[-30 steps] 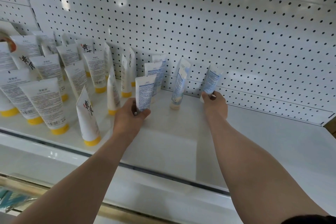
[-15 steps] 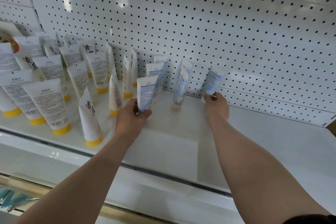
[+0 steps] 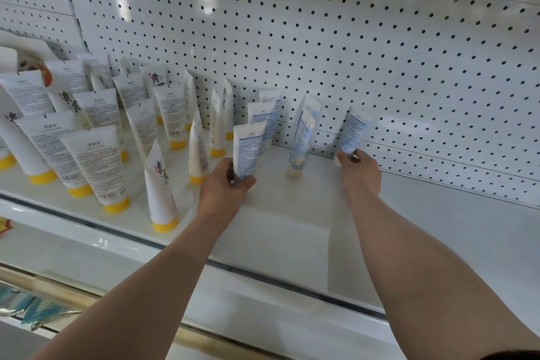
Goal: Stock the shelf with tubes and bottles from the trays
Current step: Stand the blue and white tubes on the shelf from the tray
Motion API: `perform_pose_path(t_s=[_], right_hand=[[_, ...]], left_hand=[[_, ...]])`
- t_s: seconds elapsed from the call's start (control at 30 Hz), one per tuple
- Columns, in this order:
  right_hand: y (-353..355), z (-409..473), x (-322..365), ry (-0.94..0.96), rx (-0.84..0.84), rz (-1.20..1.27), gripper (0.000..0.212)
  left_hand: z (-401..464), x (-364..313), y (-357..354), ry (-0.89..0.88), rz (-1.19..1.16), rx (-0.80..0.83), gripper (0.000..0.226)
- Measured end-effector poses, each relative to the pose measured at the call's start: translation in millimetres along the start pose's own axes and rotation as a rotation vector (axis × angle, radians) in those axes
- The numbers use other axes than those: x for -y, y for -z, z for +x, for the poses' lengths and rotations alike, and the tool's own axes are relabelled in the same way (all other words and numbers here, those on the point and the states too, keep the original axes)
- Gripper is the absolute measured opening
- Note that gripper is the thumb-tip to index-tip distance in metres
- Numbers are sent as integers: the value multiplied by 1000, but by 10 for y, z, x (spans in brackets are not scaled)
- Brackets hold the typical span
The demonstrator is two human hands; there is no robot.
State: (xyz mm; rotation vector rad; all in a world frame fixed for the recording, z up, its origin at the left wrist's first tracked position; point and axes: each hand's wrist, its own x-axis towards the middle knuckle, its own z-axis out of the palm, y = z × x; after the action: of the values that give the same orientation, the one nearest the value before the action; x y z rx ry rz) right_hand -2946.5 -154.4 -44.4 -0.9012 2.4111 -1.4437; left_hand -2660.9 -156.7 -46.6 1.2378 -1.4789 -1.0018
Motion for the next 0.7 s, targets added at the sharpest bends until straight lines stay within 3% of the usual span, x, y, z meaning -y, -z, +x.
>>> perform_pose_path(t_s=[0.7], right_hand=[[1,-14,5,3,8,2,25]], left_hand=[[-7,10,-8,-12,-30,-1,24]])
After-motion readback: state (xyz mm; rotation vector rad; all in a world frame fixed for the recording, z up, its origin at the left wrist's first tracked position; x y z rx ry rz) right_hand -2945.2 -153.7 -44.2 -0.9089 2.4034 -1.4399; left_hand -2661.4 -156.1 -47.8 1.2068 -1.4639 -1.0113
